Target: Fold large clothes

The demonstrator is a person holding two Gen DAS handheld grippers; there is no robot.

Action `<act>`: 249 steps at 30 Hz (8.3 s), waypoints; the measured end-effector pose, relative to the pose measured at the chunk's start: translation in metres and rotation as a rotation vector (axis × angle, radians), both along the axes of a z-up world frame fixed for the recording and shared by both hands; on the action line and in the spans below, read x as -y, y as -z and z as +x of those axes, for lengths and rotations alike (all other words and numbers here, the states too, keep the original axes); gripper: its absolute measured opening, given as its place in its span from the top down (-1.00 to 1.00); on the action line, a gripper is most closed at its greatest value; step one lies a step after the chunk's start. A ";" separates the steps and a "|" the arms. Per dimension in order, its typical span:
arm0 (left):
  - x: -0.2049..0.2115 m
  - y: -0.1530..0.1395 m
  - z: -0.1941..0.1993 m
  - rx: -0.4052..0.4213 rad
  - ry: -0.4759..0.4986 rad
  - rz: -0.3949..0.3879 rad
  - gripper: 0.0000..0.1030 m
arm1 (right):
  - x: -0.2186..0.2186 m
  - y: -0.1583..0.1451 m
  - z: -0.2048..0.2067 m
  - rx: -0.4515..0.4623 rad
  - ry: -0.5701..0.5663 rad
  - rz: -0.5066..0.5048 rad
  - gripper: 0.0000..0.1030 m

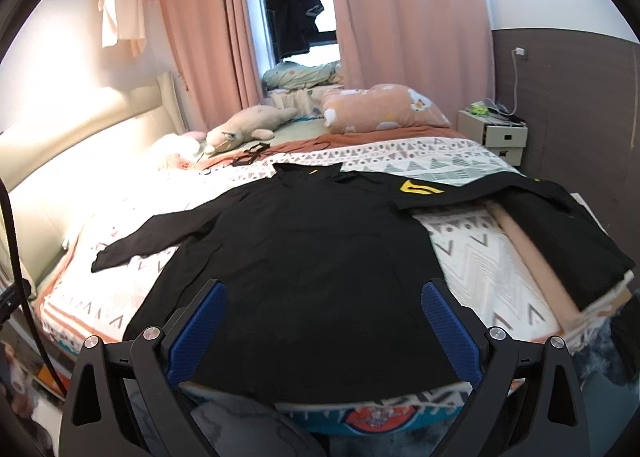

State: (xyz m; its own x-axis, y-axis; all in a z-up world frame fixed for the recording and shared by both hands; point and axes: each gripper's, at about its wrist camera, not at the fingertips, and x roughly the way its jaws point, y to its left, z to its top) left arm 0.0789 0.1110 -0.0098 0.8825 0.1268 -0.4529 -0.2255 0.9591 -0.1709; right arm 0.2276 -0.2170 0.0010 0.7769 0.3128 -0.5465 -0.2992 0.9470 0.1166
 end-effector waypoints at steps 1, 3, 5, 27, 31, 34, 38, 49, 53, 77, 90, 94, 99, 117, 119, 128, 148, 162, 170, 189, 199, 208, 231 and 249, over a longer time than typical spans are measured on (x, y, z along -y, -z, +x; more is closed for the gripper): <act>-0.008 0.003 0.007 -0.008 -0.005 -0.010 -0.99 | -0.009 0.002 0.008 -0.005 -0.005 -0.003 -0.90; -0.020 0.007 0.017 -0.017 -0.018 -0.022 -0.99 | -0.026 0.006 0.024 -0.014 -0.018 -0.006 -0.90; -0.030 0.012 0.026 -0.029 -0.033 -0.030 -0.98 | -0.043 0.012 0.038 -0.027 -0.038 -0.008 -0.90; -0.195 0.057 0.106 -0.152 -0.287 -0.172 -0.93 | -0.197 0.095 0.151 -0.183 0.040 -0.033 -0.90; -0.225 0.066 0.114 -0.191 -0.351 -0.208 -0.81 | -0.223 0.104 0.173 -0.239 0.006 0.074 -0.90; -0.248 0.074 0.121 -0.217 -0.367 -0.247 -0.71 | -0.238 0.109 0.191 -0.248 0.032 0.156 -0.90; -0.275 0.085 0.130 -0.240 -0.415 -0.266 -0.66 | -0.261 0.116 0.223 -0.253 0.106 0.141 -0.90; -0.358 0.138 0.173 -0.342 -0.539 -0.468 -0.42 | -0.320 0.138 0.295 -0.361 -0.002 0.169 -0.29; -0.383 0.160 0.185 -0.363 -0.603 -0.542 -0.41 | -0.329 0.153 0.316 -0.403 -0.013 0.194 -0.16; -0.421 0.115 0.223 -0.243 -0.635 -0.464 0.96 | -0.365 0.221 0.369 -0.667 -0.169 0.425 0.84; -0.331 -0.044 0.295 -0.072 -0.376 -0.288 0.97 | -0.273 0.118 0.319 -0.411 -0.133 0.274 0.06; -0.284 -0.079 0.318 -0.047 -0.281 -0.230 0.97 | -0.235 0.101 0.310 -0.371 -0.097 0.329 0.06; -0.224 -0.108 0.344 -0.047 -0.140 -0.189 0.97 | -0.182 0.097 0.298 -0.377 -0.031 0.368 0.06; -0.047 -0.116 0.437 -0.109 0.166 -0.141 0.97 | -0.021 0.105 0.314 -0.375 0.195 0.595 0.06; -0.029 -0.109 0.449 -0.123 0.190 -0.126 0.97 | -0.005 0.107 0.314 -0.373 0.228 0.617 0.06; 0.034 -0.053 0.505 -0.203 0.273 -0.192 0.97 | 0.025 0.133 0.335 -0.453 0.266 0.690 0.06; 0.010 0.087 0.438 -0.272 0.233 -0.564 -0.71 | 0.030 0.123 0.344 -0.430 0.281 0.545 0.06; -0.113 0.091 0.347 -0.192 -0.122 -0.410 -0.71 | -0.094 0.115 0.339 -0.408 0.054 0.254 -0.42; -0.137 0.098 0.337 -0.253 -0.138 -0.397 -0.71 | -0.161 0.133 0.348 -0.339 0.038 -0.056 -0.55; -0.157 0.094 0.311 -0.261 -0.135 -0.462 -0.71 | -0.187 0.178 0.351 -0.407 0.034 -0.232 0.28; -0.152 0.097 0.320 -0.270 -0.154 -0.461 -0.71 | -0.135 0.136 0.345 -0.324 0.033 -0.022 0.32; -0.144 0.099 0.327 -0.259 -0.161 -0.463 -0.71 | -0.049 0.113 0.354 -0.279 0.196 0.125 0.21; -0.136 0.127 0.344 -0.308 -0.177 -0.377 -0.71 | 0.000 0.205 0.400 -0.578 0.250 0.400 0.67; -0.151 0.145 0.359 -0.329 -0.203 -0.406 -0.71 | 0.001 0.203 0.432 -0.546 0.238 0.451 0.77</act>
